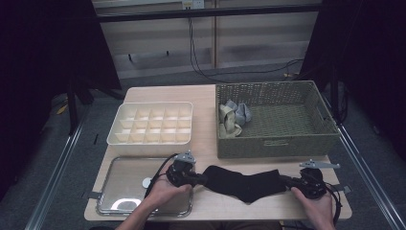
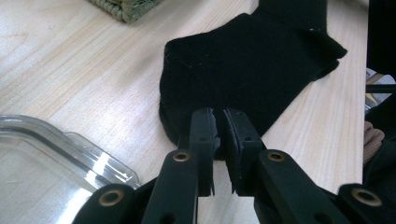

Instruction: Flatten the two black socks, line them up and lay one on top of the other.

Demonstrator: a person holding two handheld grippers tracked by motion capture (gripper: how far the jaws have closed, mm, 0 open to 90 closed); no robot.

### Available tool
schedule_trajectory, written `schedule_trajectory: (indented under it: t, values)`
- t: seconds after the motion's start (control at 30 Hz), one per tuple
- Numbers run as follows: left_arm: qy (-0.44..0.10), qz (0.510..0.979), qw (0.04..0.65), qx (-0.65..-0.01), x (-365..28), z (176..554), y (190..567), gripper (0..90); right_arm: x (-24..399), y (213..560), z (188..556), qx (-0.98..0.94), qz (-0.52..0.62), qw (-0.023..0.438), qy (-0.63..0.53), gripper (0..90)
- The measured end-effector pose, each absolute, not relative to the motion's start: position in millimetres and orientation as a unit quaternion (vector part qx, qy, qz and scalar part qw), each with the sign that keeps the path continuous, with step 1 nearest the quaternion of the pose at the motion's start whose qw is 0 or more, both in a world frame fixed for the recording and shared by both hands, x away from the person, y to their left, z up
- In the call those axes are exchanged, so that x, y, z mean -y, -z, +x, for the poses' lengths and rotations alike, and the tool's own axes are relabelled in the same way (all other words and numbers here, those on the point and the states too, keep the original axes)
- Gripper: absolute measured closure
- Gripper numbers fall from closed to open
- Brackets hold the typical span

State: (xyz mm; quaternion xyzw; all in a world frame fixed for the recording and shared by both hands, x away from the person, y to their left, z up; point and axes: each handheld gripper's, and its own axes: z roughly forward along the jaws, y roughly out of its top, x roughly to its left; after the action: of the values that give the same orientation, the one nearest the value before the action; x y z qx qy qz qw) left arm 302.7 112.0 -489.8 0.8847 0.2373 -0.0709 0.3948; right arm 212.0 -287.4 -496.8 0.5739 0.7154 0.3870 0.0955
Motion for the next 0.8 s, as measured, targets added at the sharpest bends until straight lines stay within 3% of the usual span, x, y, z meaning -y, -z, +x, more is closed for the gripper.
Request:
schedule_trajectory:
  t: [0.13, 0.23, 0.5, 0.8]
  values:
    - [0.067, 0.882, 0.402, -0.238, -114.7, 301.9, 484.8, 76.6, 286.6, 496.7, 219.2, -0.724, 0.563, 0.109, -0.385, 81.0]
    - [0.042, 0.878, 0.407, -0.248, -116.6, 303.3, 482.4, 63.5, 287.2, 497.0, 223.5, -0.725, 0.561, 0.112, -0.384, 79.8]
    - [0.027, 0.879, 0.401, -0.258, -115.6, 312.1, 487.4, 46.8, 288.1, 497.6, 233.3, -0.727, 0.560, 0.113, -0.381, 73.0]
    - [0.026, 0.885, 0.389, -0.255, -108.9, 310.2, 493.7, 50.8, 291.9, 500.4, 244.6, -0.721, 0.569, 0.101, -0.382, 58.1]
